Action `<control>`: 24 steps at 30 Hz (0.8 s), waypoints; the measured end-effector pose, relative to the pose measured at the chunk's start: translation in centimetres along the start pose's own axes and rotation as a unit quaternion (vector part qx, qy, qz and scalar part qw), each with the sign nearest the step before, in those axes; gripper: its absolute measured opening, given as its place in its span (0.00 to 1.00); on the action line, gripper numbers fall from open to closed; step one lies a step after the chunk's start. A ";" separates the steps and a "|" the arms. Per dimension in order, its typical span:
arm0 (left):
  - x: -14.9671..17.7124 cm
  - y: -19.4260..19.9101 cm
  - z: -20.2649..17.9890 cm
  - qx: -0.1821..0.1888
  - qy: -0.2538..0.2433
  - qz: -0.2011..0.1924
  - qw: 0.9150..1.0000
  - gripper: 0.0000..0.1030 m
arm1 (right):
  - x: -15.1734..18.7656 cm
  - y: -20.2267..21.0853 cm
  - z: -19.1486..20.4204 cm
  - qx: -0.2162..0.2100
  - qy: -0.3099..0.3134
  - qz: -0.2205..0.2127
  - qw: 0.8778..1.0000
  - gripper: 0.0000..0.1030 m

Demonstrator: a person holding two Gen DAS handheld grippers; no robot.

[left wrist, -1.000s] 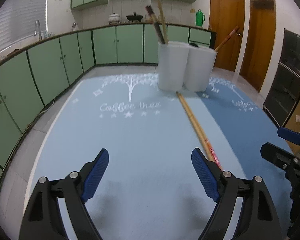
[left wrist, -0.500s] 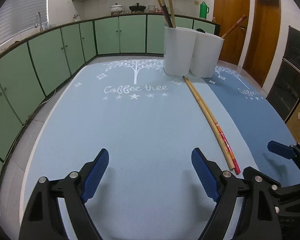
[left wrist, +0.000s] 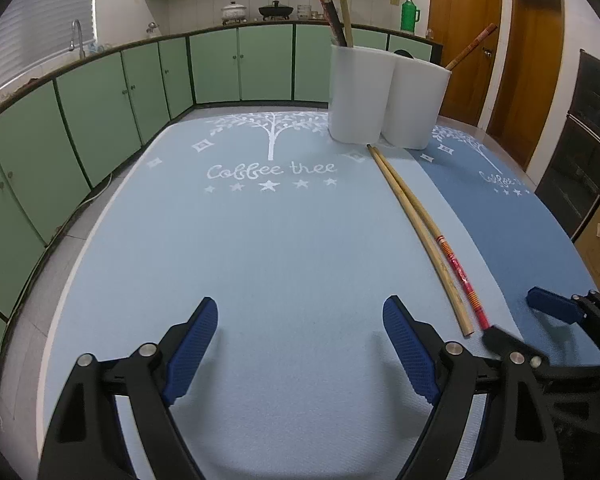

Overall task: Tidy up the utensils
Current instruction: 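Move both open tools back over the last chopsticks on the mat, then grasp the remaining red-patterned chopstick with the right tool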

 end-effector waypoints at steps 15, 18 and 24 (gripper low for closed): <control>0.3 0.0 -0.2 0.002 -0.001 0.003 1.000 0.81 | -0.5 0.1 1.4 -0.046 -0.008 -0.010 0.999 0.24; 0.3 -0.2 -0.4 0.001 -0.003 0.005 1.000 0.81 | -0.6 -0.1 1.1 -0.046 -0.016 -0.010 0.999 0.13; 0.4 -0.2 -1.2 0.006 -0.008 0.006 1.000 0.81 | -0.2 0.1 0.5 -0.057 -0.027 -0.014 0.998 0.05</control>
Point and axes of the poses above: each gripper's, at about its wrist camera, not at the fingertips, and y roughly against the way its jaws point, z to its left, x to its underside, the point moved 10 cm from there along -y, roughly the way its jaws point, and after that the axes turned 11 degrees about y, right-handed, at the moved point
